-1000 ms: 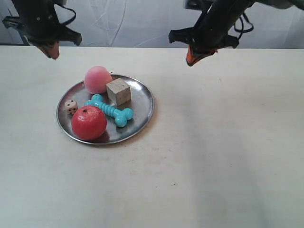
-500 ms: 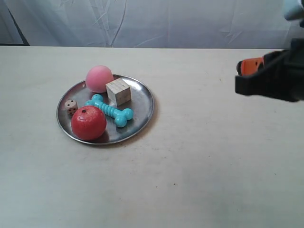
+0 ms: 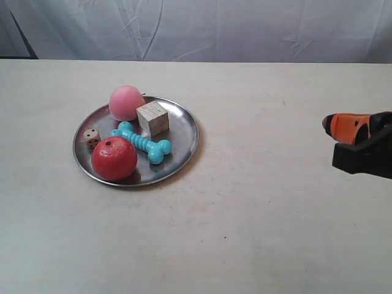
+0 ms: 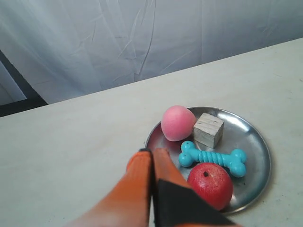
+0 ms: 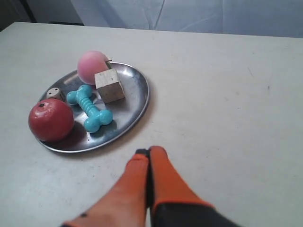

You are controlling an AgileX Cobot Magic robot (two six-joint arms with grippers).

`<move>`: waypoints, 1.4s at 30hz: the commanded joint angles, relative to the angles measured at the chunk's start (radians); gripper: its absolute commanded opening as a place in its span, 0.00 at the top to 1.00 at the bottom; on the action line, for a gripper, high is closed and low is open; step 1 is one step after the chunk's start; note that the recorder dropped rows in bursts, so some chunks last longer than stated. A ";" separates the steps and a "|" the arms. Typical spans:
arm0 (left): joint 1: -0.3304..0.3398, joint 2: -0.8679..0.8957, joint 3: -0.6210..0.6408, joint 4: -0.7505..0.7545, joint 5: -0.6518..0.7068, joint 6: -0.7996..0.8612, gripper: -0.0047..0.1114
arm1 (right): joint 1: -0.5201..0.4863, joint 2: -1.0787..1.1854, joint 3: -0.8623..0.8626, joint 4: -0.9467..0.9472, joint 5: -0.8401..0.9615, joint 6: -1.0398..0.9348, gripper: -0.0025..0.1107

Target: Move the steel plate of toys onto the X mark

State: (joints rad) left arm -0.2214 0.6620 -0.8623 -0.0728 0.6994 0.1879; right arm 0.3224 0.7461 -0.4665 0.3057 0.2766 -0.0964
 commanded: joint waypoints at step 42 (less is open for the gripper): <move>0.000 -0.016 0.005 0.014 0.004 -0.002 0.96 | -0.231 -0.746 0.467 -0.096 0.090 -0.031 0.98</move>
State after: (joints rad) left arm -0.2214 0.6554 -0.8623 -0.0568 0.7062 0.1879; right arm 0.0974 0.0071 -0.0051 0.2168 0.3780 -0.1263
